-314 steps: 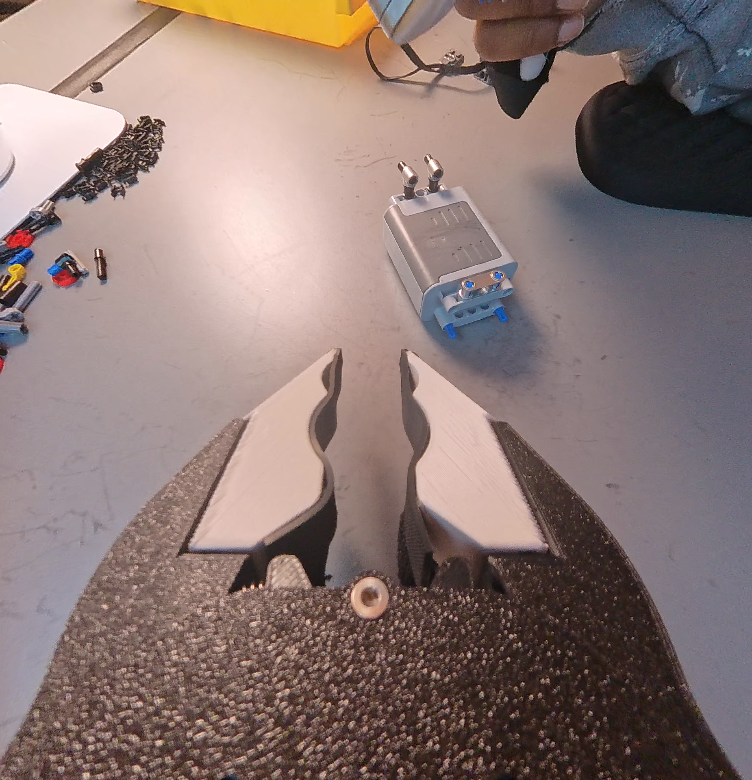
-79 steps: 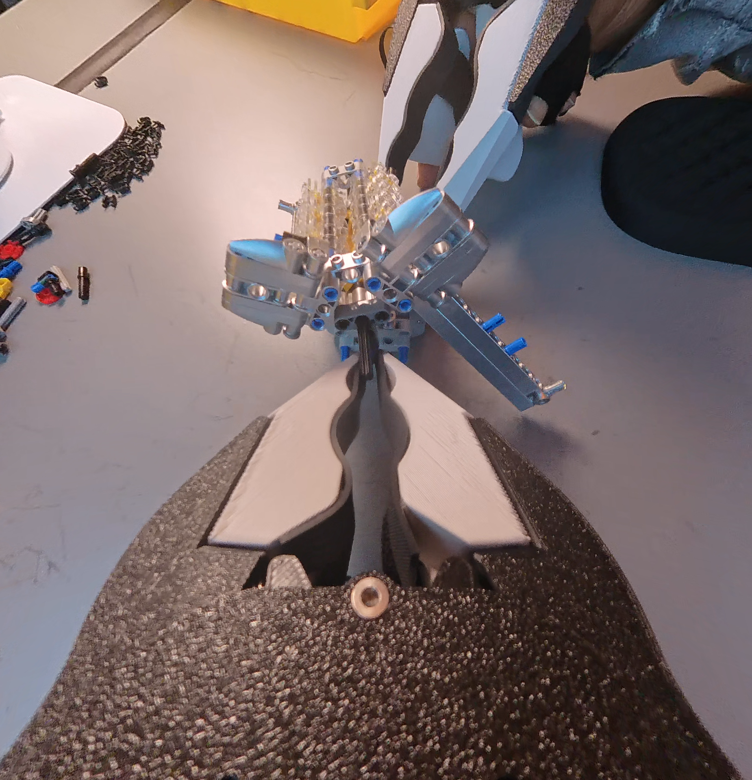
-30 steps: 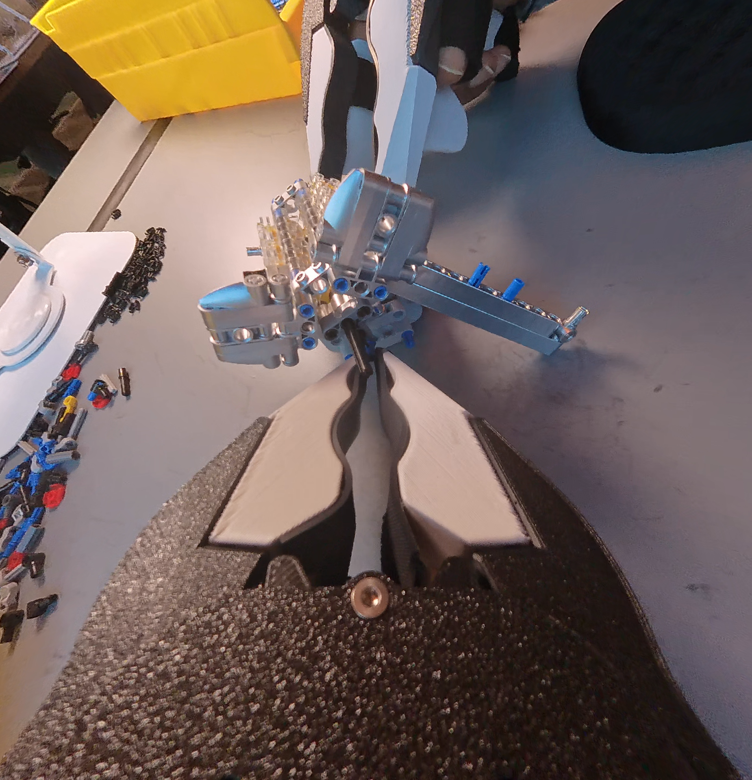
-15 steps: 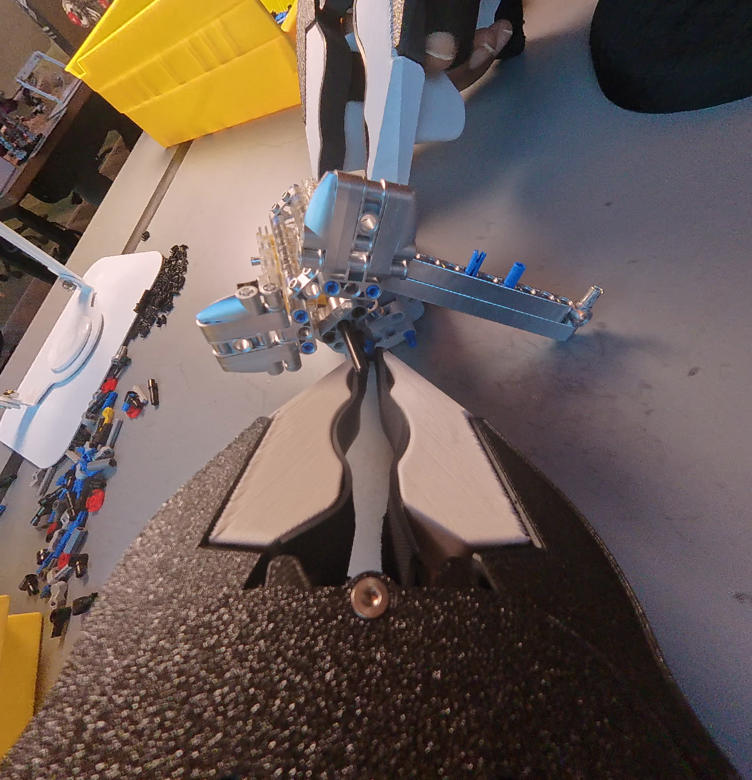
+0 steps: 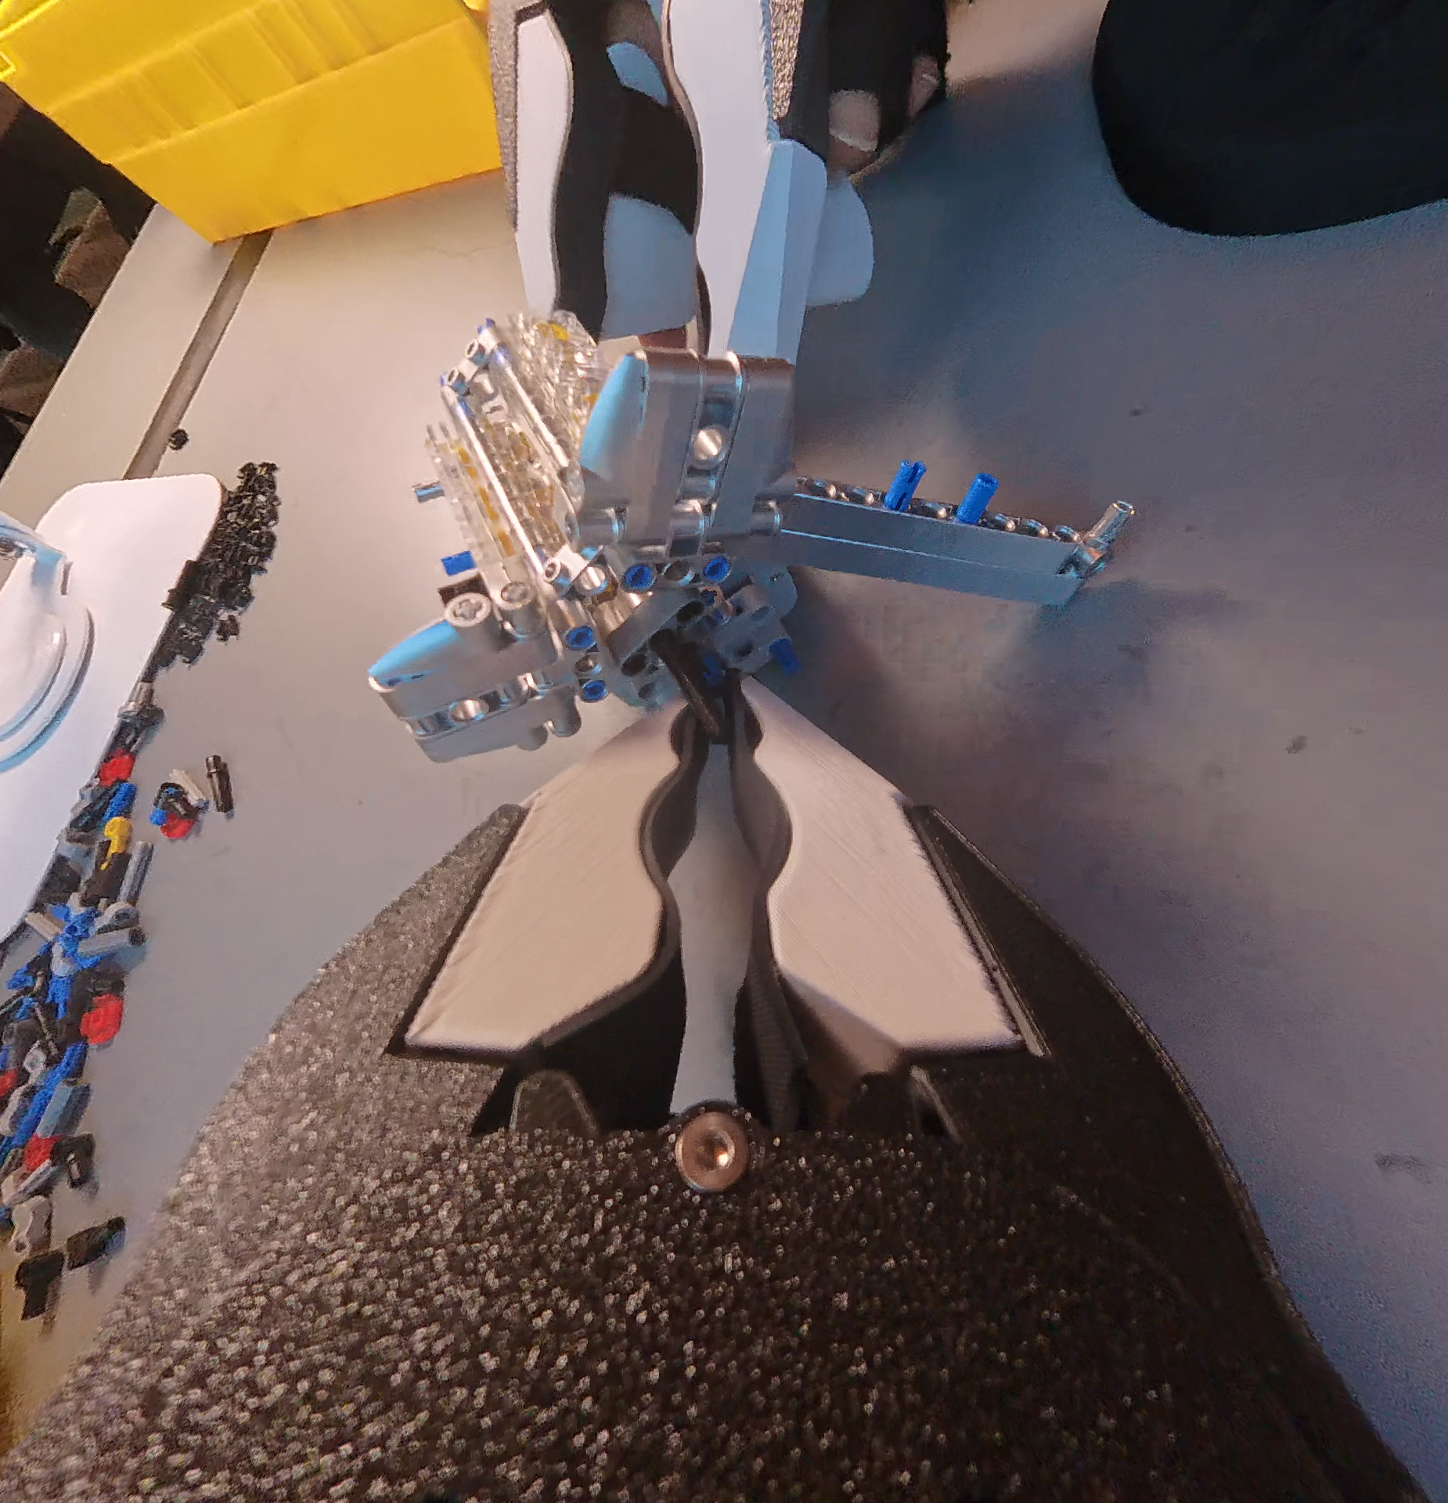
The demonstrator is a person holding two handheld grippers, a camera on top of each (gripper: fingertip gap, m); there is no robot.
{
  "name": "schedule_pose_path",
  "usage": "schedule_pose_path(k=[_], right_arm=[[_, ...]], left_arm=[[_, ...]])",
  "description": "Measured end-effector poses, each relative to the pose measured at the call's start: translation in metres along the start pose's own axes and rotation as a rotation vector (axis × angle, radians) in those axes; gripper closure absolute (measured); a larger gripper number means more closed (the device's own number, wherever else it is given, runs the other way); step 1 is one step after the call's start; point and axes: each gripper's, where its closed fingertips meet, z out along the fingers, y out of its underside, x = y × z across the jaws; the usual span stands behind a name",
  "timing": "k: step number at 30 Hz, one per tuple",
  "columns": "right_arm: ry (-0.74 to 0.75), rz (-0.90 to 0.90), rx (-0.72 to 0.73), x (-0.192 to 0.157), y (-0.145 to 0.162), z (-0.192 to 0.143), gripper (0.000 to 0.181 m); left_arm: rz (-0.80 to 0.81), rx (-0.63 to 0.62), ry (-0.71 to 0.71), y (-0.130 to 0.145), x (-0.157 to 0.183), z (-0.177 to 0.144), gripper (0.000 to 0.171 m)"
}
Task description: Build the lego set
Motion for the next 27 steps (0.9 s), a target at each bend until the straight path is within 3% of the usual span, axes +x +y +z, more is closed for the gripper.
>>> schedule_pose_path(k=[7, 12, 18, 27], right_arm=[[0.046, 0.024, 0.007, 0.000, 0.000, 0.001, 0.110], [0.069, 0.032, 0.005, -0.002, 0.002, 0.001, 0.122], [0.038, 0.060, 0.060, -0.004, -0.003, -0.008, 0.126], [0.089, 0.043, 0.043, 0.000, 0.000, -0.005, 0.132]], left_arm=[[-0.084, -0.032, 0.009, 0.002, -0.001, 0.001, 0.171], [-0.113, -0.065, -0.038, 0.013, -0.007, 0.002, 0.170], [-0.225, -0.004, -0.022, 0.007, -0.006, -0.010, 0.160], [-0.350, -0.021, -0.004, 0.002, -0.009, -0.006, 0.167]])
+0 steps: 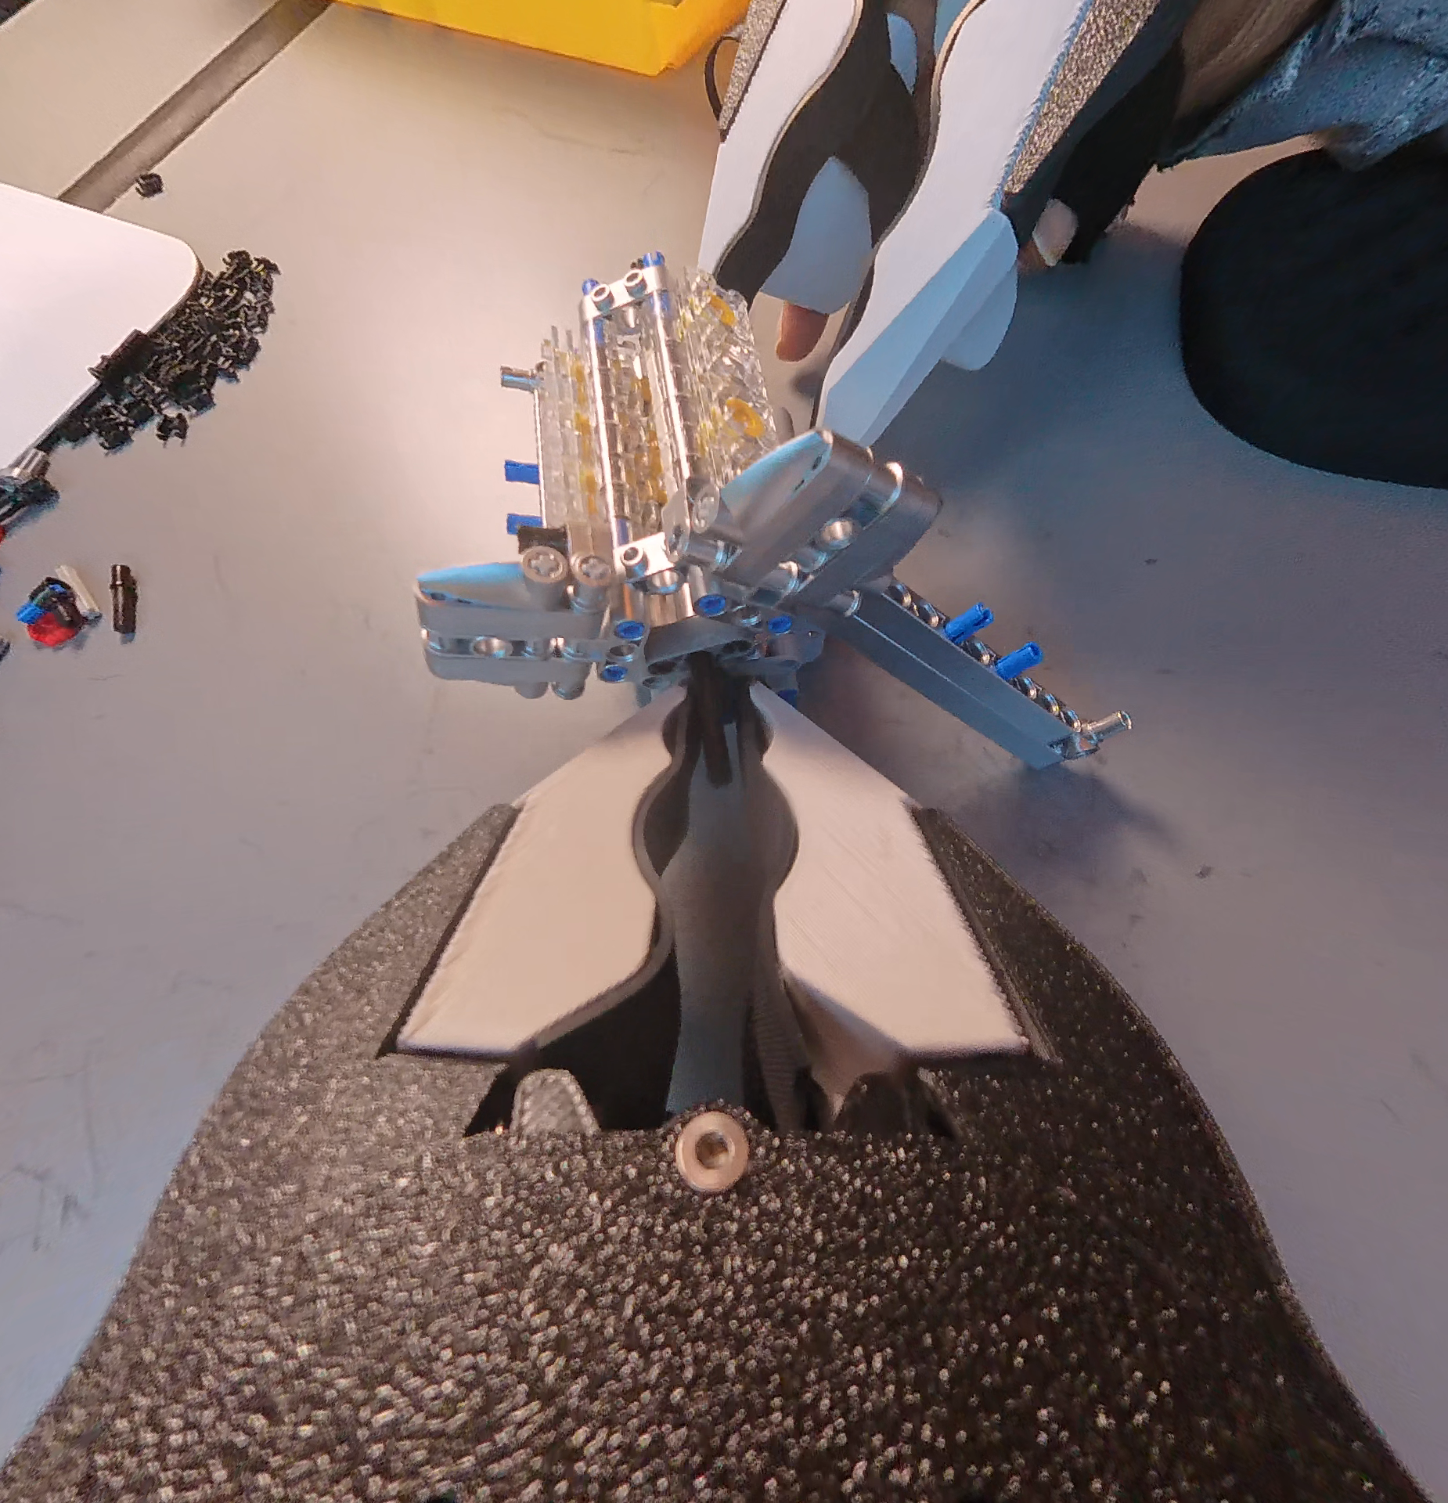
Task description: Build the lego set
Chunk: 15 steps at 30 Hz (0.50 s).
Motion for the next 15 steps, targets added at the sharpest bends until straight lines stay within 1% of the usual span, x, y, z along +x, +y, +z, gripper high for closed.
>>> schedule_pose_path(k=[3, 7, 10, 11, 13, 15], right_arm=[[0.029, -0.010, -0.005, 0.001, 0.000, 0.001, 0.130], [0.036, 0.015, -0.012, 0.002, 0.000, 0.002, 0.129], [0.022, -0.012, -0.075, -0.002, 0.009, -0.003, 0.126], [0.041, -0.038, -0.099, 0.001, 0.013, -0.009, 0.125], [0.087, -0.136, -0.130, 0.009, 0.018, -0.026, 0.128], [0.134, -0.266, -0.057, 0.014, 0.005, -0.043, 0.131]], left_arm=[[-0.023, -0.012, -0.002, 0.000, -0.003, 0.001, 0.169], [-0.002, -0.014, 0.001, 0.000, -0.004, 0.002, 0.168], [0.053, -0.005, -0.012, 0.003, -0.007, -0.001, 0.164], [0.082, -0.003, -0.024, 0.005, -0.009, -0.004, 0.163], [0.117, -0.001, -0.063, 0.008, -0.016, -0.011, 0.163], [0.129, 0.004, -0.073, 0.011, -0.022, -0.018, 0.163]])
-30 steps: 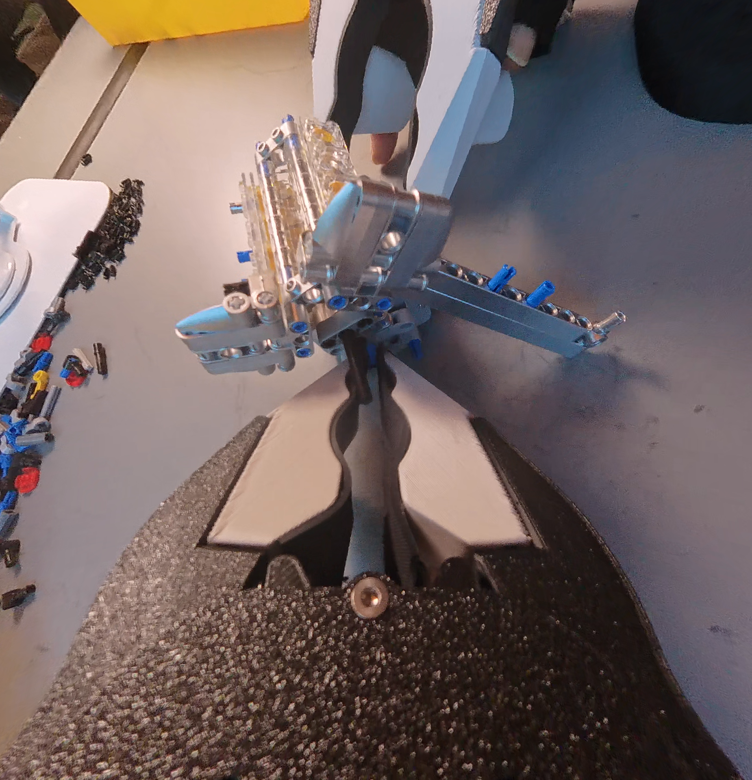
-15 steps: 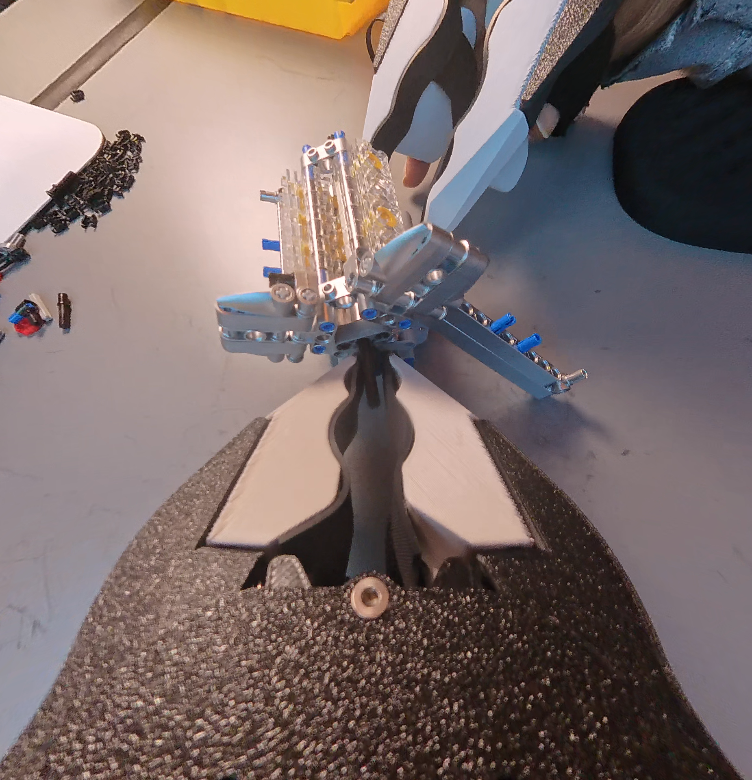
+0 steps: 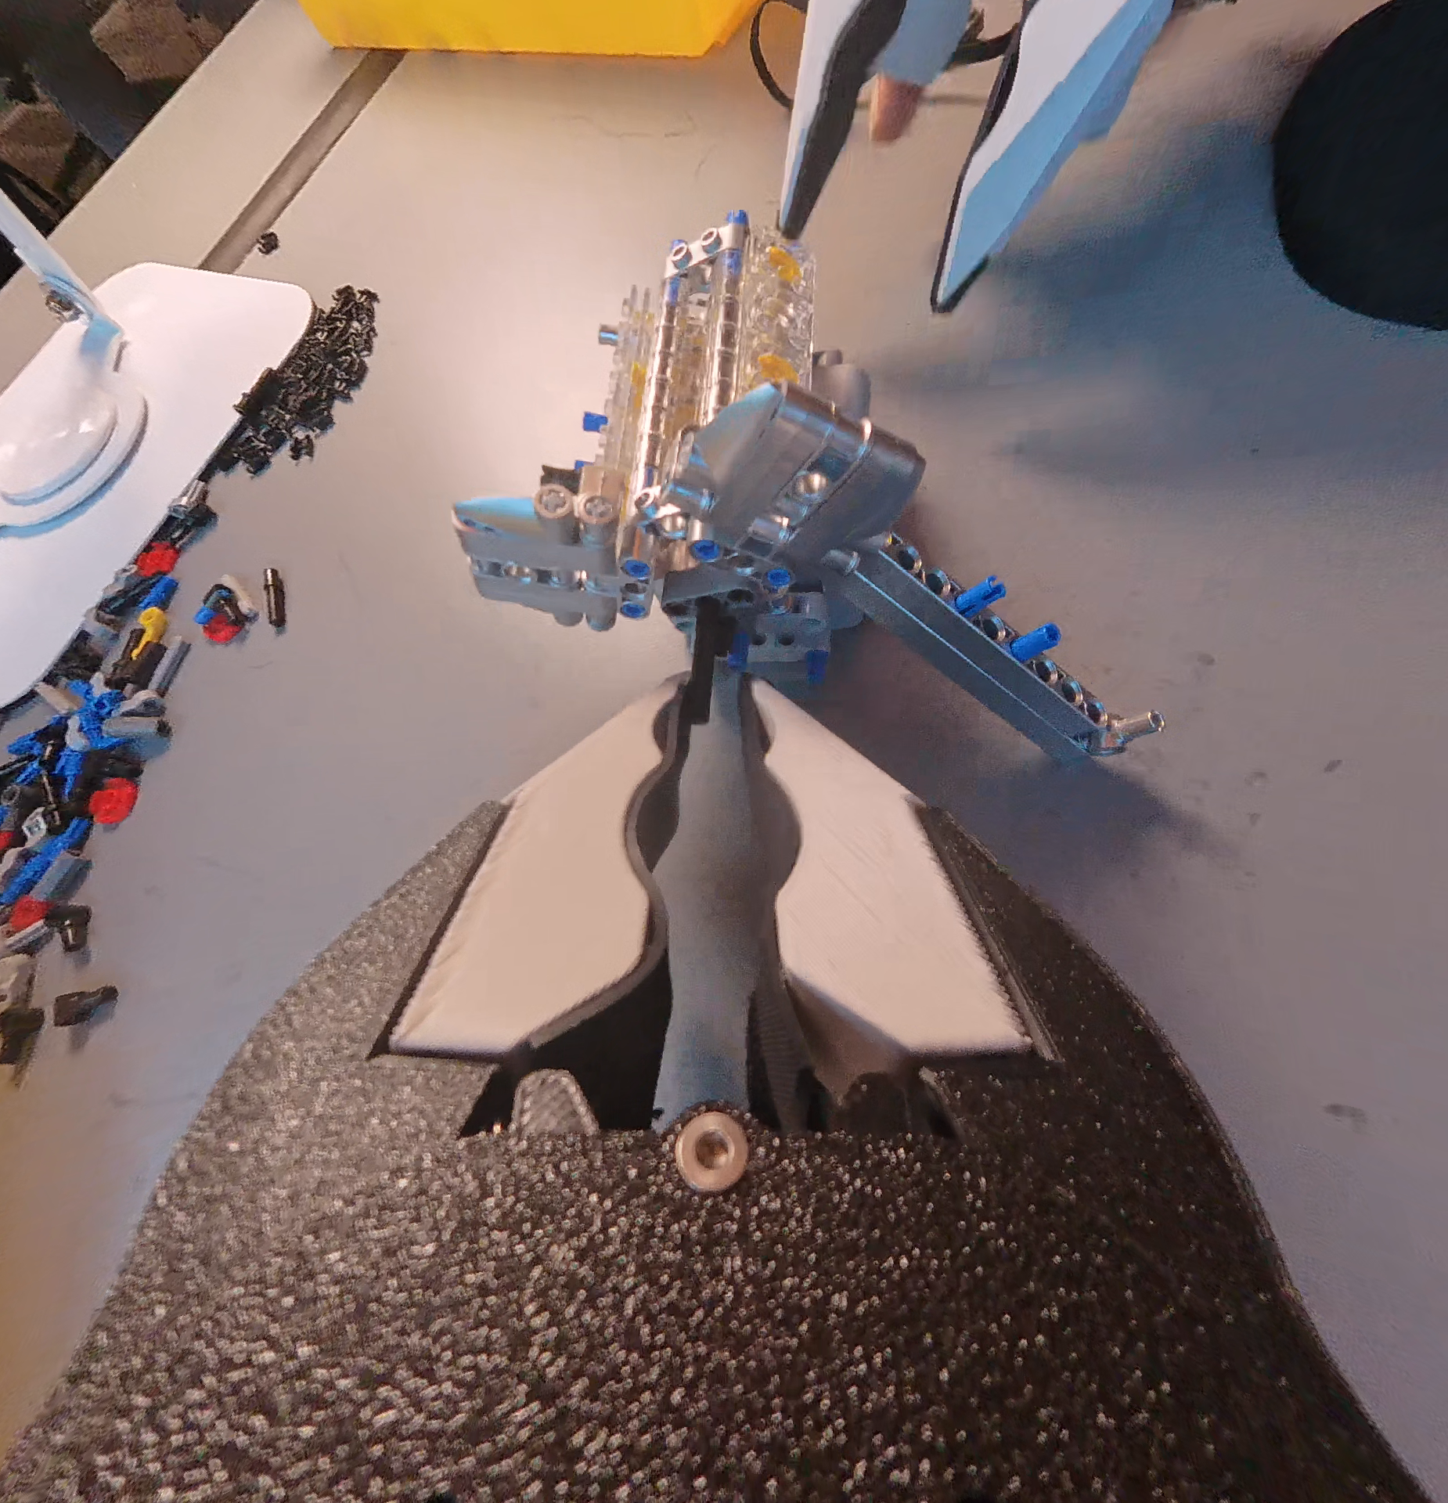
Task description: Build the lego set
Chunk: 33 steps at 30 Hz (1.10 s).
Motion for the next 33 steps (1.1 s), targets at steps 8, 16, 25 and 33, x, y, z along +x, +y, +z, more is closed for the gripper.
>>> schedule_pose_path(k=[8, 16, 25, 33], right_arm=[[0.171, -0.374, 0.207, -0.016, -0.063, 0.011, 0.145], [0.443, -0.777, 0.083, -0.027, -0.057, 0.031, 0.157], [0.674, -1.060, 0.053, -0.046, -0.054, 0.024, 0.158], [0.307, -0.654, 0.171, -0.067, -0.071, 0.014, 0.153]], left_arm=[[-0.007, 0.063, 0.119, -0.007, 0.003, -0.006, 0.159], [0.016, 0.091, 0.060, -0.008, 0.000, -0.003, 0.170], [0.000, 0.100, 0.096, -0.007, 0.006, -0.006, 0.167], [-0.027, 0.095, 0.236, -0.006, 0.017, -0.014, 0.157]])
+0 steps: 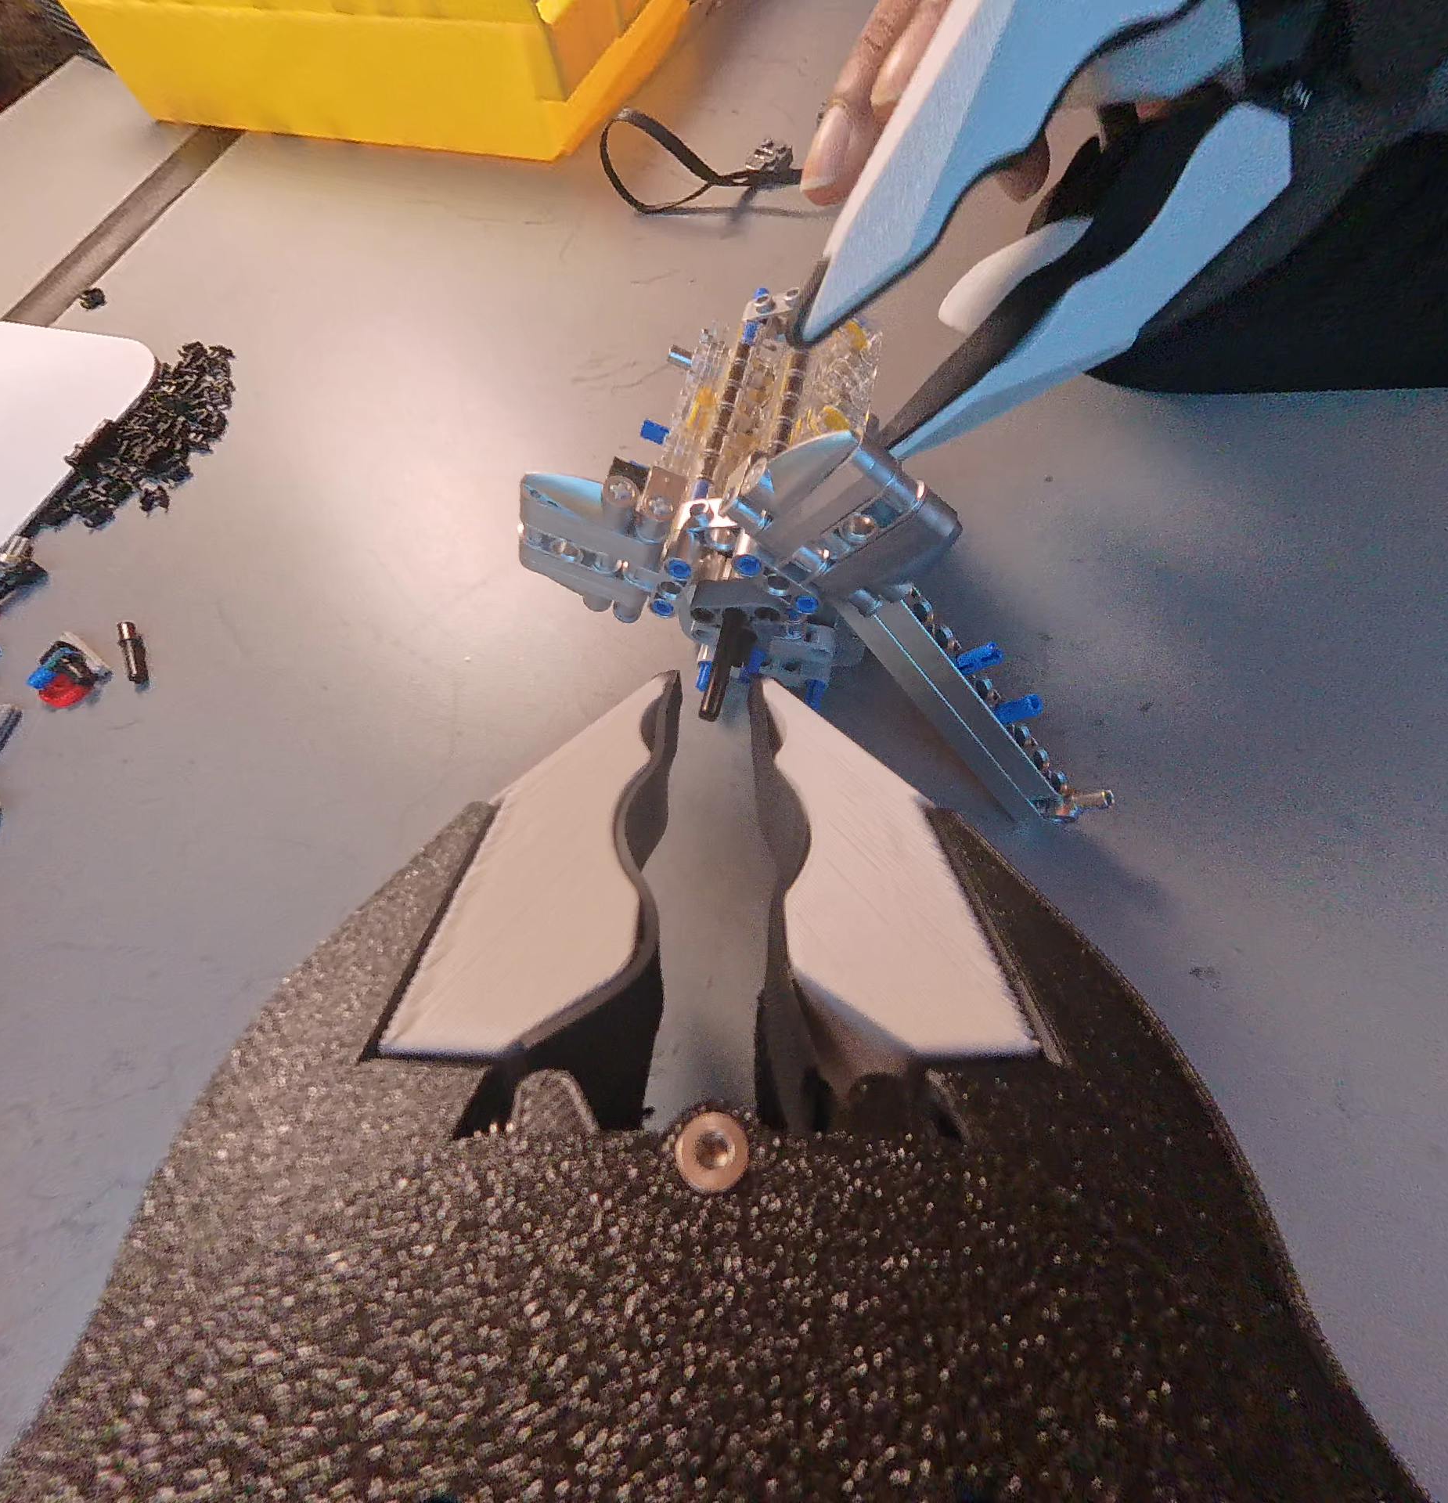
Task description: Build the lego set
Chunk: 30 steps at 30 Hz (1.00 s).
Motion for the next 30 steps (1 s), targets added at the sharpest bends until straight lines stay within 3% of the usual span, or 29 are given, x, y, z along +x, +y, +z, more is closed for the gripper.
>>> schedule_pose_path(k=[4, 6, 11, 16, 19, 23, 27, 30], right_arm=[[-0.295, 0.157, -0.119, -0.008, 0.014, 0.001, 0.141], [-0.322, 0.140, -0.148, -0.008, 0.020, 0.009, 0.158], [-0.170, -0.095, -0.097, -0.010, 0.015, 0.011, 0.158], [0.185, -0.544, -0.130, -0.007, 0.015, 0.010, 0.157], [0.258, -0.581, -0.120, -0.008, 0.013, 0.007, 0.158], [0.267, -0.527, -0.108, -0.010, 0.012, 0.006, 0.158], [-0.002, -0.052, 0.003, -0.010, -0.005, 0.000, 0.154], [-0.226, 0.254, -0.012, 0.004, -0.008, -0.004, 0.128]], left_arm=[[-0.039, 0.018, 0.074, -0.004, 0.007, 0.000, 0.152], [-0.035, -0.010, 0.071, -0.001, 0.008, 0.008, 0.152], [-0.026, -0.049, 0.032, 0.004, 0.007, 0.017, 0.161], [-0.060, -0.051, 0.064, 0.004, 0.009, 0.018, 0.164], [-0.057, -0.055, 0.058, 0.003, 0.011, 0.018, 0.164], [-0.065, -0.062, 0.046, 0.003, 0.011, 0.018, 0.163], [-0.038, -0.057, 0.052, 0.004, 0.009, 0.017, 0.162], [0.035, -0.054, 0.063, 0.006, 0.006, 0.016, 0.164]])
